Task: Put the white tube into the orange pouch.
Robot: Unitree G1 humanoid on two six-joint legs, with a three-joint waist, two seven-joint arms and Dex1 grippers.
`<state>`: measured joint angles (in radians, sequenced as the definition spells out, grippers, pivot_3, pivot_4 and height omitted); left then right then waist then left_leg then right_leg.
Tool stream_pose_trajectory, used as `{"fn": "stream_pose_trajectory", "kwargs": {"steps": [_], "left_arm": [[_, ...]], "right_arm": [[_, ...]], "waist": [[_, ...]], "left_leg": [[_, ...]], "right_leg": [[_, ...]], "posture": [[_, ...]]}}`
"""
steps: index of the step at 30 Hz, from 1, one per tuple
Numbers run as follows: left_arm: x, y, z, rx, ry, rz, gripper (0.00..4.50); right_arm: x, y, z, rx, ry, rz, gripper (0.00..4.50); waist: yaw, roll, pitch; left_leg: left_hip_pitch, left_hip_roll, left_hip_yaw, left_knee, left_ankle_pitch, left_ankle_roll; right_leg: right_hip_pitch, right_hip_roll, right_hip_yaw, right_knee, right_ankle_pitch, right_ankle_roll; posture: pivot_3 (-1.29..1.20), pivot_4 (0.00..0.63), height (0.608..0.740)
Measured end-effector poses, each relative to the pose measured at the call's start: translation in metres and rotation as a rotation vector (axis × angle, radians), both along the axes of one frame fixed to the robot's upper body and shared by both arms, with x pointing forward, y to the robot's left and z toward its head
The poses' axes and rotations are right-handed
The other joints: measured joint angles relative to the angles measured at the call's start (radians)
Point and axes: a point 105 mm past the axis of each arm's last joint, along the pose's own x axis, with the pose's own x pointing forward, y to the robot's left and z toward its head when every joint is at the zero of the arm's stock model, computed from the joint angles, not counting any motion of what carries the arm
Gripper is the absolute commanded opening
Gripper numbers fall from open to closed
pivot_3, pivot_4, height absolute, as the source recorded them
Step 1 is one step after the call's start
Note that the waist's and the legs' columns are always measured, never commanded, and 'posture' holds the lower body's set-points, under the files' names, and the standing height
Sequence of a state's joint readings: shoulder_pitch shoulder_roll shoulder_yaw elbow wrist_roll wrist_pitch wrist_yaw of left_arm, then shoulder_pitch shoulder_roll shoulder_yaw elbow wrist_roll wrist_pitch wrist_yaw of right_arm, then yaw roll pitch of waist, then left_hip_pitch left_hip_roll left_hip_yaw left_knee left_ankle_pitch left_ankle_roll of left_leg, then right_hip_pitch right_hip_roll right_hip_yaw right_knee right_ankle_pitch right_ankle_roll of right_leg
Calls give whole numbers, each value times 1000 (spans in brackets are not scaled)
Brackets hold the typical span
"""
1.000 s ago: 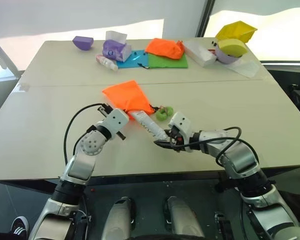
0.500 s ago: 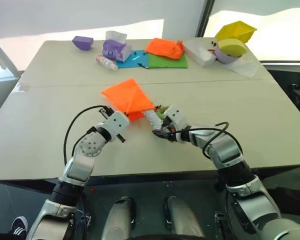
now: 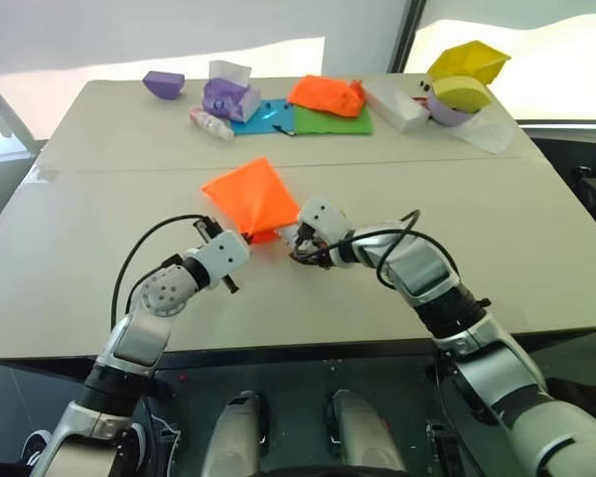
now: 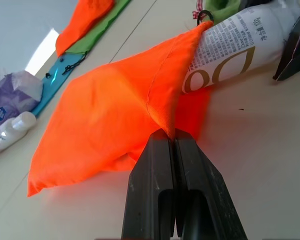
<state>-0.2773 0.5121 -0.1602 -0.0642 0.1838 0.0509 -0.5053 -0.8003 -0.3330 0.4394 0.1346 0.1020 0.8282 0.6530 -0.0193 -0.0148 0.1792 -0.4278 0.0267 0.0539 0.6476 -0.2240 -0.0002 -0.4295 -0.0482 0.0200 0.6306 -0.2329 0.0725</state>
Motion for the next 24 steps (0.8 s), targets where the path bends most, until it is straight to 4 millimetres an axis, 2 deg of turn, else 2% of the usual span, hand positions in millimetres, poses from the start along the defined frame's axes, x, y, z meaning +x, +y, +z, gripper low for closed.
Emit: {"fn": "stream_pose_trajectory", "kwargs": {"steps": [5,14,19,24], "left_arm": [[-3,-1,5,-20,-10,-24,0],[-6,0,9,2,-32,-57,0],[-10,0,4,-2,-17,-73,0],[-11,-1,5,-5,-23,-81,0]], "right_arm": [[12,11,3,28,-6,-39,1797],[26,25,-6,64,13,-127,1797],[36,20,-3,102,19,-183,1797],[37,21,-3,119,21,-175,1797]], "waist": [[-1,0,0],[-8,0,0],[-21,0,0],[-26,0,0]], "left_leg": [[0,1,-1,-2,0,0],[-1,0,0,-3,-1,-1],[-2,0,2,-6,-1,-3],[-5,0,3,-7,0,-2]], "right_leg": [[-1,0,0,1,0,0],[-3,-3,1,0,0,-1],[-4,-8,-2,0,0,-1],[-7,-8,-2,0,0,0]], "posture": [[0,150,740],[0,150,740],[0,150,740],[0,150,740]]}}
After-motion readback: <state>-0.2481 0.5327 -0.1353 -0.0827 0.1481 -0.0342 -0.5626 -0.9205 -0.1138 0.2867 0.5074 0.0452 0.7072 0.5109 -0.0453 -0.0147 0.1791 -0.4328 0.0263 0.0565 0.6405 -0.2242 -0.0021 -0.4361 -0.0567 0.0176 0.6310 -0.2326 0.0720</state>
